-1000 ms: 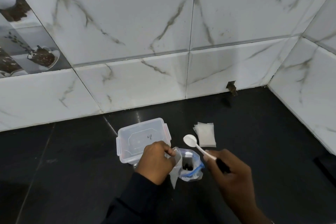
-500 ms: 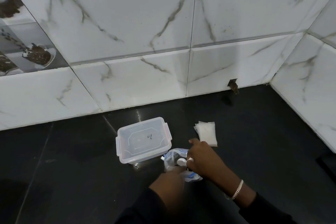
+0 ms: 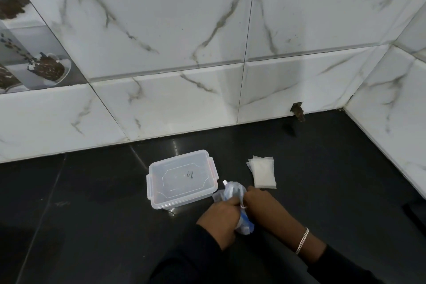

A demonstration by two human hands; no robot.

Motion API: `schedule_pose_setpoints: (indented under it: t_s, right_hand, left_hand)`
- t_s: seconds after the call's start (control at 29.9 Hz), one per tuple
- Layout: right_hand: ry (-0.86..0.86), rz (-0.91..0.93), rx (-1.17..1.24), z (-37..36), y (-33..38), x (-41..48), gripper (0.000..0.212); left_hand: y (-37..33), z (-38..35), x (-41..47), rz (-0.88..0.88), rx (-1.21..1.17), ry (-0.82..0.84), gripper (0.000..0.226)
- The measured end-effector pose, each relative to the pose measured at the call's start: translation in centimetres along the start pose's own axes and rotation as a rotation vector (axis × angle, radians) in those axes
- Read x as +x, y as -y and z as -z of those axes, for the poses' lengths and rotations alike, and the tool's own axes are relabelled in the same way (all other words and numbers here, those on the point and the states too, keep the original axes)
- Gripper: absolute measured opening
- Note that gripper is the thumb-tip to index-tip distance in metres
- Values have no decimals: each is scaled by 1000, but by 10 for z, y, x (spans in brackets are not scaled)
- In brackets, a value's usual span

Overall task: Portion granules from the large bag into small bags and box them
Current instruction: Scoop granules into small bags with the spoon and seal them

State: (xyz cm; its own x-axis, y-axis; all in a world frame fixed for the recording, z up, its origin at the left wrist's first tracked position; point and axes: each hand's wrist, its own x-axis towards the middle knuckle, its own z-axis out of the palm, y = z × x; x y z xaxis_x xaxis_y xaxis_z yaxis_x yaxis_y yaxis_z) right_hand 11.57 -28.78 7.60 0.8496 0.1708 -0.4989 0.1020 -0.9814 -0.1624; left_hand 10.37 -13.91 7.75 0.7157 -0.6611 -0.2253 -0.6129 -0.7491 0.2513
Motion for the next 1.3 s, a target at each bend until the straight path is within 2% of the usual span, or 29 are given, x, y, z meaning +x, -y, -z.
schedule_pose_setpoints:
  t_s: [0.07,0.17,0.3,0.4,0.53,0.67,0.8,0.94,1.1,1.3]
  right_hand:
    - [99,-36,102,7,-7,0,28]
    - [108,-58,384,4,-27,-2,24]
    - [200,-147,735,0,-52,-8,24]
    - [191,-162,840,2,-62,-12,28]
    - [-73,-111,715,10,-60,-15,25]
    - [-239,-48,558,5,-49,-14,18]
    - [-291,-41,578,-6,-42,-13,13]
    - [-325,11,454,-14,-42,-16,18]
    - [-360,1,397,-11,-42,-24,16]
    - [-372,-9,414,-12,-43,-28,16]
  left_hand:
    - [-3,5,6,-62,-12,-51,28]
    - [-9,12,12,-95,-35,-84,29]
    - [-9,22,19,17,-188,21,45]
    - [-4,26,12,71,-210,41,48]
    - [2,13,-6,104,-125,62,44]
    - [-1,0,-16,166,-79,153,40]
    - [-8,-4,-20,192,-99,147,38]
    - [-11,-6,-21,168,-108,97,42]
    - [-7,-3,-26,186,-207,-6,19]
    - [-3,10,-47,209,-350,-205,7]
